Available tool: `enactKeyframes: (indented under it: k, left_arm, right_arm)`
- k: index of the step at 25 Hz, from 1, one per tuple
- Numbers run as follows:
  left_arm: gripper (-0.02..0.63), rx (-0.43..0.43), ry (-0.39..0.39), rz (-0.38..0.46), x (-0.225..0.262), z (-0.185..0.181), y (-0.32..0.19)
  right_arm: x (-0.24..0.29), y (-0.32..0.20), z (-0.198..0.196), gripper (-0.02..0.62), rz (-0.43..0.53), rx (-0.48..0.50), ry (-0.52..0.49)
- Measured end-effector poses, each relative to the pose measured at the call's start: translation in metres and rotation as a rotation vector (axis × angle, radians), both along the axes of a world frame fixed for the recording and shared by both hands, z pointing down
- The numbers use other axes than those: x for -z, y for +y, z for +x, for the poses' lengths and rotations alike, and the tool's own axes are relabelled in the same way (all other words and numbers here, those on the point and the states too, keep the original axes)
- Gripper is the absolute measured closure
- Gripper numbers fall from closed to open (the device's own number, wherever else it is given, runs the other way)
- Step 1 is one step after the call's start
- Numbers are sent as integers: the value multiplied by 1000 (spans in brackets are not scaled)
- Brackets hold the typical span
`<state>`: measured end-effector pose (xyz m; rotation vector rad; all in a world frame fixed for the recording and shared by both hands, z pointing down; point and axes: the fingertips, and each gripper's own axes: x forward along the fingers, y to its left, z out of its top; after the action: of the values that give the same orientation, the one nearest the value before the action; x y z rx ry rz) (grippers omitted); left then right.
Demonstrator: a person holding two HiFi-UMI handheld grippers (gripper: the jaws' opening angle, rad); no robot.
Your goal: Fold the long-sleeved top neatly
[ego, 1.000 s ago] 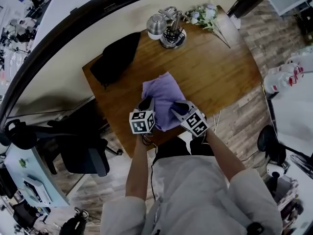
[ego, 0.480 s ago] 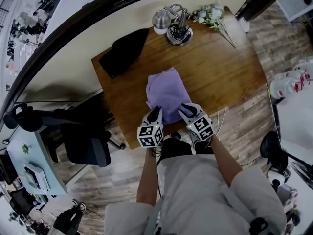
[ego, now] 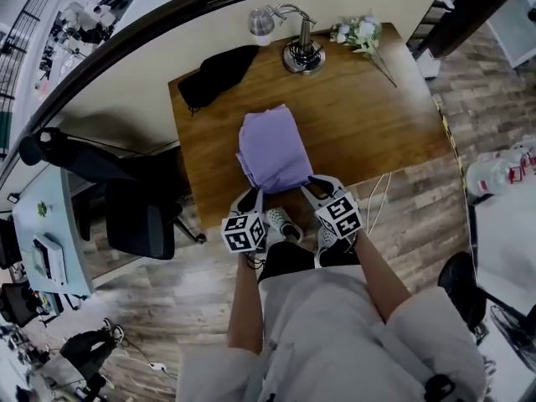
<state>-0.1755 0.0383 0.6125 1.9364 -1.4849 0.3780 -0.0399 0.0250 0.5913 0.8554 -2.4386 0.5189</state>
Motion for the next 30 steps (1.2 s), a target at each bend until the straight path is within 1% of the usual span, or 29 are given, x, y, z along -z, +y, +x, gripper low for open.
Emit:
enactKeyframes:
  k: [4, 6, 8, 10, 13, 15, 18, 21, 22, 26, 28, 30]
  left_arm:
    - [537, 43, -72, 103, 48, 12, 17]
    - [538, 48, -103, 146, 68, 19, 24]
    - [538, 49, -133, 177, 86, 26, 30]
    - [538, 64, -146, 199, 100, 34, 39]
    - [538, 94, -137, 209, 110, 44, 57]
    - [537, 103, -119, 204, 113, 51, 65]
    - [537, 137, -113, 217, 120, 59, 78]
    - [537, 189, -60, 251, 131, 71, 97]
    - [538, 195, -47, 262, 134, 75, 103]
    - [537, 187, -81, 277, 135, 81, 114]
    - [537, 187, -69, 278, 135, 86, 116]
    - [538, 180, -72, 275, 135, 91, 117]
  right_arm:
    - [35, 17, 20, 486, 66, 11, -34]
    - [50, 26, 27, 485, 91, 13, -42]
    - [59, 35, 35, 485, 97, 11, -39]
    - [62, 46, 44, 485, 93, 8, -33]
    - [62, 65, 55, 486, 92, 8, -21]
    - [65, 74, 61, 488, 100, -4, -26]
    - [75, 83, 69, 497, 123, -17, -33]
    - [82, 97, 75, 508, 167, -9, -37]
    - [81, 102, 75, 509, 176, -2, -36]
    - [74, 110, 75, 514, 184, 14, -44]
    - [76, 109, 77, 520, 185, 5, -47]
    - [78, 109, 78, 534, 183, -5, -54]
